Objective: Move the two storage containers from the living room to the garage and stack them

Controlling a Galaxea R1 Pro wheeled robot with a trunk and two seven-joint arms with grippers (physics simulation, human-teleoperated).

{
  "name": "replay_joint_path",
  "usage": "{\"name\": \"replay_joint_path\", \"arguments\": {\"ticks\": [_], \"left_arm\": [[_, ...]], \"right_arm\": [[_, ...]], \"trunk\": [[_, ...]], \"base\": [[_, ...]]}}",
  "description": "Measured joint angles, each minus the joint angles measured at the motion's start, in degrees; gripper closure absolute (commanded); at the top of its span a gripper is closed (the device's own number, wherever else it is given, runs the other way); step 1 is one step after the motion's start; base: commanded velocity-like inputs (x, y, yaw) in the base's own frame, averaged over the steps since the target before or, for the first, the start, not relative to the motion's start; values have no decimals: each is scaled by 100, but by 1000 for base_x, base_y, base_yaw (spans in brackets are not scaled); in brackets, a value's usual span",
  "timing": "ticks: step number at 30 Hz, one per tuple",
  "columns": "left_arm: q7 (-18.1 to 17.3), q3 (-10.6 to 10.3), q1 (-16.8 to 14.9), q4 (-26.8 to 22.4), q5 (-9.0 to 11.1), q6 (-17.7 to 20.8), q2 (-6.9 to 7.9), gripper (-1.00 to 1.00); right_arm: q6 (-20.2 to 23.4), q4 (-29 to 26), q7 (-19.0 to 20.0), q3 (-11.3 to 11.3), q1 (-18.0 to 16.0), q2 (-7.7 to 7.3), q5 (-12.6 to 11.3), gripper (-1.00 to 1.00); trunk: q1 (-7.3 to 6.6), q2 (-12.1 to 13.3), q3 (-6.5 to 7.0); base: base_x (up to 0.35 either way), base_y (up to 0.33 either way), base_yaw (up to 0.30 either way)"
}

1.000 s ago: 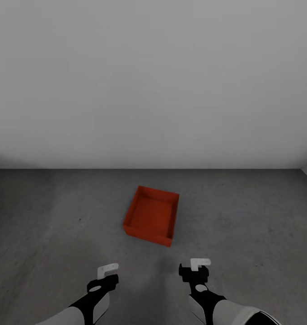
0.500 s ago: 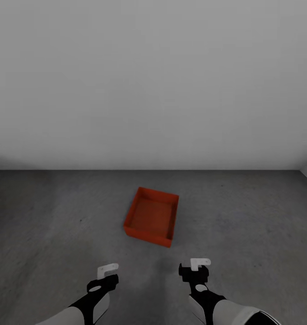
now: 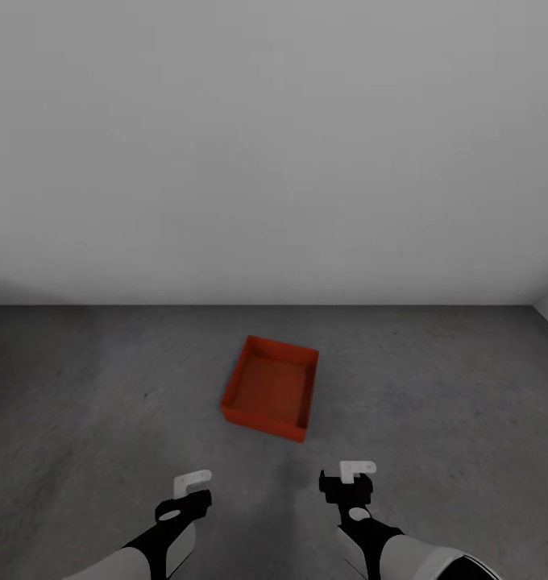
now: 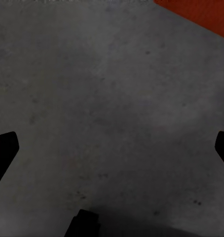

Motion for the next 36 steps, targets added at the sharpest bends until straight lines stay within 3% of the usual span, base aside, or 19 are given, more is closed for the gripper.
{"name": "replay_joint_path", "arguments": {"ticks": [36], "left_arm": [[-4, -3, 0, -1, -5, -7, 2, -100]], "right_arm": [[3, 4, -7, -1, 2, -14, 9, -100]], "trunk": [[-770, 1406, 629]], "base": [[0, 0, 0]]}}
